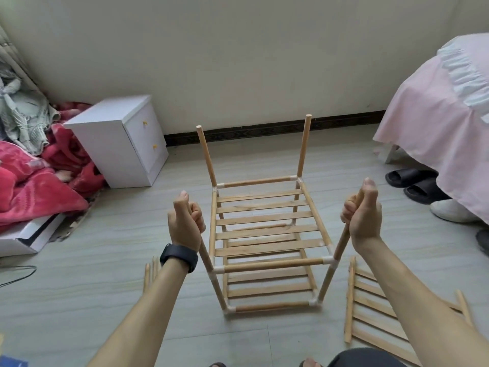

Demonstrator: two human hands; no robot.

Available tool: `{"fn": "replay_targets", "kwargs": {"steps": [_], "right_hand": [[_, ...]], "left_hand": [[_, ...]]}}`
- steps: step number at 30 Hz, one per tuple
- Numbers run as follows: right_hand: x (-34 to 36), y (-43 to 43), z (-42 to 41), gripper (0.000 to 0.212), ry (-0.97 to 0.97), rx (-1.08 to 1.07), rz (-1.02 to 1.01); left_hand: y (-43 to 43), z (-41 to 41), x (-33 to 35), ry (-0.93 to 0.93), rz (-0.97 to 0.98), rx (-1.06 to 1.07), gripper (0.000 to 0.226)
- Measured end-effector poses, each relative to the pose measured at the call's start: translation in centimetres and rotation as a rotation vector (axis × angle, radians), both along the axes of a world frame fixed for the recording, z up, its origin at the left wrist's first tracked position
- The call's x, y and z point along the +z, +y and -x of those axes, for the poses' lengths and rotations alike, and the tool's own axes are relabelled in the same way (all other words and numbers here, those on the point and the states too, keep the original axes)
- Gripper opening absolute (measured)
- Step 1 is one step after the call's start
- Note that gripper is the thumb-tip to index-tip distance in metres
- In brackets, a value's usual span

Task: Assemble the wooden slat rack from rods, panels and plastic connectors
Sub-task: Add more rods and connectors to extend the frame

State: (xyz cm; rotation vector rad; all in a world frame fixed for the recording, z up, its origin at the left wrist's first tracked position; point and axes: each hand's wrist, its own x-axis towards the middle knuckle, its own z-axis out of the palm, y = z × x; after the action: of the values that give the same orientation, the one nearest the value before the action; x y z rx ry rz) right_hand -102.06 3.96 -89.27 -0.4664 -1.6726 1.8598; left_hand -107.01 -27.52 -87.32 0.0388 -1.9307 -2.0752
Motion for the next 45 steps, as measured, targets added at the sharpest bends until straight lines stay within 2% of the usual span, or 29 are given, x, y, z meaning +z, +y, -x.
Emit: {"fn": "replay_targets", "kwargs": {"steps": [3,5,9,11,14,17,21,24,27,32,38,42,45], "right_hand": [[-0.5,-0.5,-1.3,0.070,-0.096,0.017,-0.070],[-1.2,-0.8,-2.3,0.076,-0.149,-0.036,-0.107],[-5.3,-2.5,-5.3,0.051,-0.302,-0.245,-0.211],[-7.9,-4.4,-6.8,0.044,-0.387,-0.204,-0.250],[-10.3,-8.2,-7.6,0.039,-0.472,0.068,-0.473],[-10.6,-12.6,-6.3,0.052,-0.419,0.320,-0.817],[-10.5,-17.5,-2.4,0.089,-0.392,0.576,-1.288],[-10.9,-20.6,0.6,0.108,-0.406,0.664,-1.459],[-11.8,-22.7,2.5,0.113,-0.405,0.661,-1.591],[-14.1,-22.6,2.1,0.099,-0.277,0.547,-1.637],[-14.2,-22.8,2.6,0.094,-0.280,0.532,-1.623],[-14.4,-22.6,2.5,0.093,-0.297,0.551,-1.644],[-14.2,-22.4,2.6,0.095,-0.314,0.584,-1.657]], "left_hand": [[-0.4,-0.2,0.2,-0.020,0.004,-0.077,0.056],[-0.8,-0.3,0.6,-0.040,0.087,-0.134,0.063],[-2.8,-1.8,-1.0,-0.124,0.292,-0.148,0.093],[-4.8,-2.9,-3.7,-0.190,0.332,-0.113,0.087],[-8.8,-5.1,-9.7,-0.339,0.297,0.050,0.054],[-13.6,-8.2,-16.6,-0.564,0.434,0.200,0.032],[-18.5,-13.4,-24.0,-0.972,0.733,0.192,0.041],[-20.1,-16.5,-27.5,-1.148,0.868,0.150,0.044],[-20.8,-18.4,-29.9,-1.260,0.890,0.090,0.042],[-21.5,-19.4,-32.9,-1.300,0.890,0.004,0.043],[-22.1,-19.1,-34.4,-1.247,1.027,-0.019,0.025],[-22.3,-18.4,-33.6,-1.229,0.993,-0.061,0.024],[-22.5,-17.5,-31.8,-1.143,0.900,-0.027,0.019]]}}
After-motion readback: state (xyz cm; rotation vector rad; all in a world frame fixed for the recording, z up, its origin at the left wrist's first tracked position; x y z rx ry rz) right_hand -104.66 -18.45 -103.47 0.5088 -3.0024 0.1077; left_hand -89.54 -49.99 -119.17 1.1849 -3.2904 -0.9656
